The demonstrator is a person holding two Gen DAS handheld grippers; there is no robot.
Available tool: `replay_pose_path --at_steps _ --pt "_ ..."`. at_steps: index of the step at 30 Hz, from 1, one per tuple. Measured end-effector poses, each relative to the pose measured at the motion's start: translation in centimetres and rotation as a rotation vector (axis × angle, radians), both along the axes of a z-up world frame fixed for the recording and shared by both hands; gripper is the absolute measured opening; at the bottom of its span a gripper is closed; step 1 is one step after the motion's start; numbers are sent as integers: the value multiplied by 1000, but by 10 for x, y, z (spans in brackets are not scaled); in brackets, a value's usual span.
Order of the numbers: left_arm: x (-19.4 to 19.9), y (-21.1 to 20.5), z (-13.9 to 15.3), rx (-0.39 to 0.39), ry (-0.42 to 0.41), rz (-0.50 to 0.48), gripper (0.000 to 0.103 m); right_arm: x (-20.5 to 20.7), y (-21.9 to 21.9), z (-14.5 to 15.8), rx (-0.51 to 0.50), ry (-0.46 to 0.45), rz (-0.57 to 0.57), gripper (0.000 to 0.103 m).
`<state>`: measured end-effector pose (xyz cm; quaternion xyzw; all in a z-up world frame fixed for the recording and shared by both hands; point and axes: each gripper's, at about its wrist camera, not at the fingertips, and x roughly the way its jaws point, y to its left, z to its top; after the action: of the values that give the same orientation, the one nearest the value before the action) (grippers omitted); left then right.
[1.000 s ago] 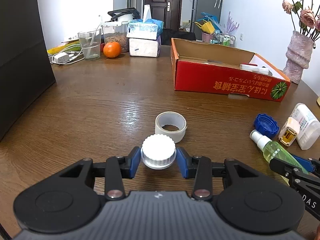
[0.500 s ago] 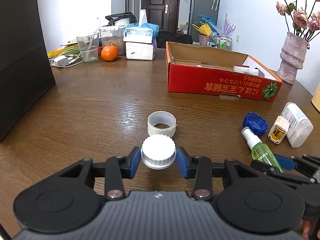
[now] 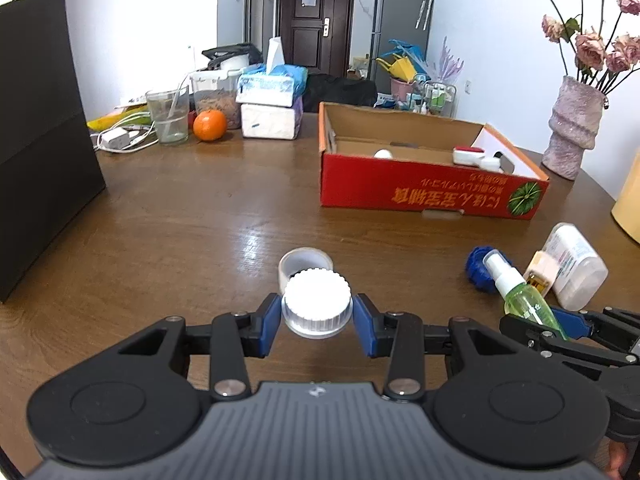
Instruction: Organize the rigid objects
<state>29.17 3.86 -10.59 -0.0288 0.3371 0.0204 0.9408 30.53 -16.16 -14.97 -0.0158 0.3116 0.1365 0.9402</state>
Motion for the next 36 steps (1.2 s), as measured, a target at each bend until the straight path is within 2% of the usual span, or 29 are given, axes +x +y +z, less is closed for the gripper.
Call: replay_pose_path --at_steps 8,22,36 --pt "10 -14 17 -12 -23 -19 41 3 -11 33 -2 -58 -11 30" --pt "47 -36 49 -20 -49 -46 41 32 -26 81 26 -120 -46 30" --pt "102 -53 71 -7 -73 -49 41 78 -31 105 39 -142 -56 30"
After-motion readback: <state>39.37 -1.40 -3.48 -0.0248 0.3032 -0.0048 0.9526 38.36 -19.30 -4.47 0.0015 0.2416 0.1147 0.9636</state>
